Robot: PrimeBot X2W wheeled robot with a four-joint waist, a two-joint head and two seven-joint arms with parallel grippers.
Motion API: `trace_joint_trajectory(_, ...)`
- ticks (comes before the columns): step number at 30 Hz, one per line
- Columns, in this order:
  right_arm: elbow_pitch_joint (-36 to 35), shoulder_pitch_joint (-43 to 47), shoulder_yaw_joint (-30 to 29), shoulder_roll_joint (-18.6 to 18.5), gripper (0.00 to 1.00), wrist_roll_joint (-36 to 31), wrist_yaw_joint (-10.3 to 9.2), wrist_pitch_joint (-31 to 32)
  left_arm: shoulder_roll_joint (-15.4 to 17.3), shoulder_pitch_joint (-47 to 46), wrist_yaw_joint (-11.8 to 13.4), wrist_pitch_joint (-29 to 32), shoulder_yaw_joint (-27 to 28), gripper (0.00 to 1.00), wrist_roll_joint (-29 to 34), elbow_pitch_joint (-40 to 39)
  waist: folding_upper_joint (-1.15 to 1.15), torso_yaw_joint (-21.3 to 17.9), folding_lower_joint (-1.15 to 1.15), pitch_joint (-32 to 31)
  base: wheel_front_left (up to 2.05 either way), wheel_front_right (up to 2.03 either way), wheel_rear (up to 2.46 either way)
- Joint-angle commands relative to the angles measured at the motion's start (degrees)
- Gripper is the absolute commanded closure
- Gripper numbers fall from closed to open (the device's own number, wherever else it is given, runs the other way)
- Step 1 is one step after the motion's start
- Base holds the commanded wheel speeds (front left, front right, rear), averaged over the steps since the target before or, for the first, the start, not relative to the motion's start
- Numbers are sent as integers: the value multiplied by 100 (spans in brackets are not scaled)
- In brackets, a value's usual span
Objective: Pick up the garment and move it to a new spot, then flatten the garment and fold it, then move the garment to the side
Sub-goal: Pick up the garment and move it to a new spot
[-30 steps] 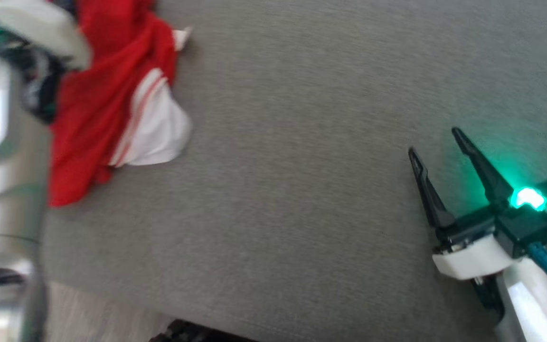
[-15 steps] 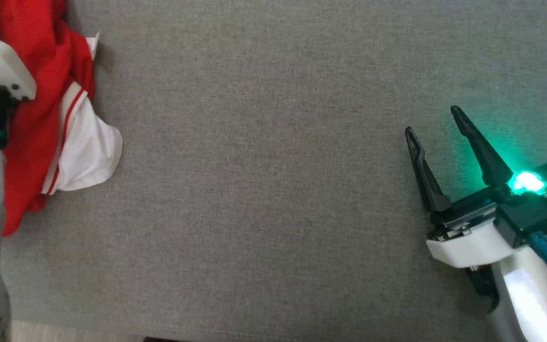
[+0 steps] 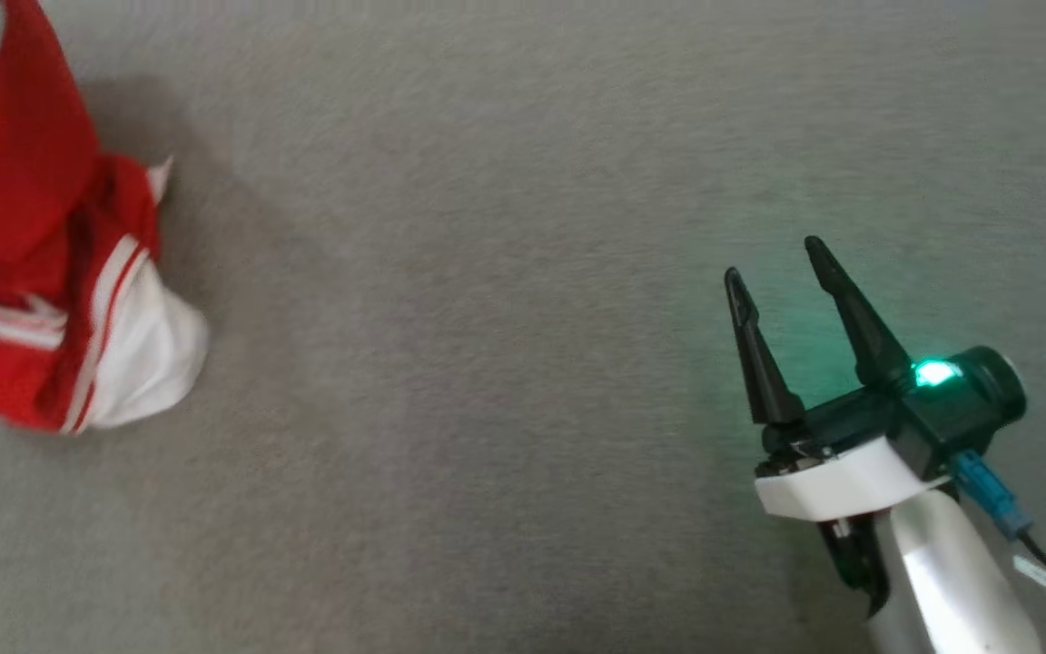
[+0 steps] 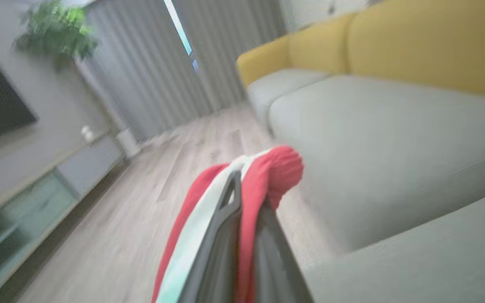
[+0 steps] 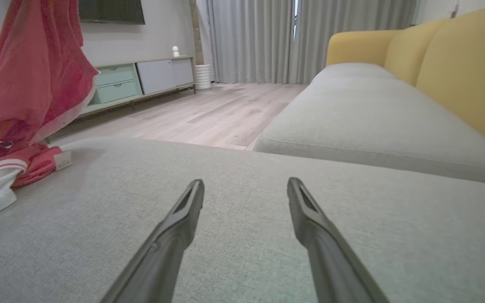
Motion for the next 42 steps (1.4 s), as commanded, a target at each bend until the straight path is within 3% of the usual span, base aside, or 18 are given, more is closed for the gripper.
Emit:
trace_joint_trajectory(1, -124, 132, 133, 98, 0, 48, 37, 5, 344, -394, 10, 128, 48, 100, -88, -449, 0, -504, 1, -454, 0, 0, 0)
trace_joint_trajectory(6, -26, 140, 147, 222, 0, 213, 37, 5, 490, -560, 9, 672, -525, 100, -291, -1398, 0, -1265, 1, -861, 0, 0, 0)
trace_joint_trajectory(12, -82, 164, 340, 231, 0, 767, 37, 5, 218, -921, 9, 680, -1050, 100, -545, -1873, 0, -2231, 1, -1136, 0, 0, 0)
trace_joint_trajectory(17, -159, 192, 327, 232, 0, 956, 37, 5, -287, -1023, 17, 262, -1318, 100, -538, -1648, 0, -2931, 1, -1188, 0, 0, 0)
trace_joint_trajectory(23, -204, 297, 193, 233, 0, 1085, 37, 5, -938, -231, 120, -138, -1639, 100, -798, -1202, 0, -3307, 1, -1078, 0, 0, 0)
trace_joint_trajectory(27, -207, 382, 134, 233, 0, 1100, 37, 5, -1074, 1043, 402, -850, -1652, 100, -1015, -1017, 0, -3315, 1, -1092, 0, 0, 0)
trace_joint_trajectory(31, -210, 518, -129, 233, 0, 998, 37, 5, -1316, 2607, 628, -1803, -1609, 100, -1375, -811, 0, -3028, 1, -1125, 0, 0, 0)
trace_joint_trajectory(35, -155, 700, -344, 233, 0, 830, 37, 5, -1645, 3804, 732, -2110, -1392, 100, -1795, -431, 0, -2581, 1, -1224, 0, 0, 0)
trace_joint_trajectory(40, -84, 861, -630, 233, 0, 737, 37, 5, -2050, 4543, 688, -2163, -1013, 100, -1629, -436, 0, -1898, 1, -1385, 0, 0, 0)
trace_joint_trajectory(41, -75, 878, -647, 233, 0, 710, 37, 5, -2119, 4653, 657, -2164, -932, 65, -1524, -483, 0, -1771, 1, -1434, 0, 0, 0)
trace_joint_trajectory(42, -75, 878, -647, 233, 0, 710, 37, 5, -2119, 4653, 657, -2164, -932, 65, -1524, -483, 0, -1771, 1, -1434, 0, 0, 0)
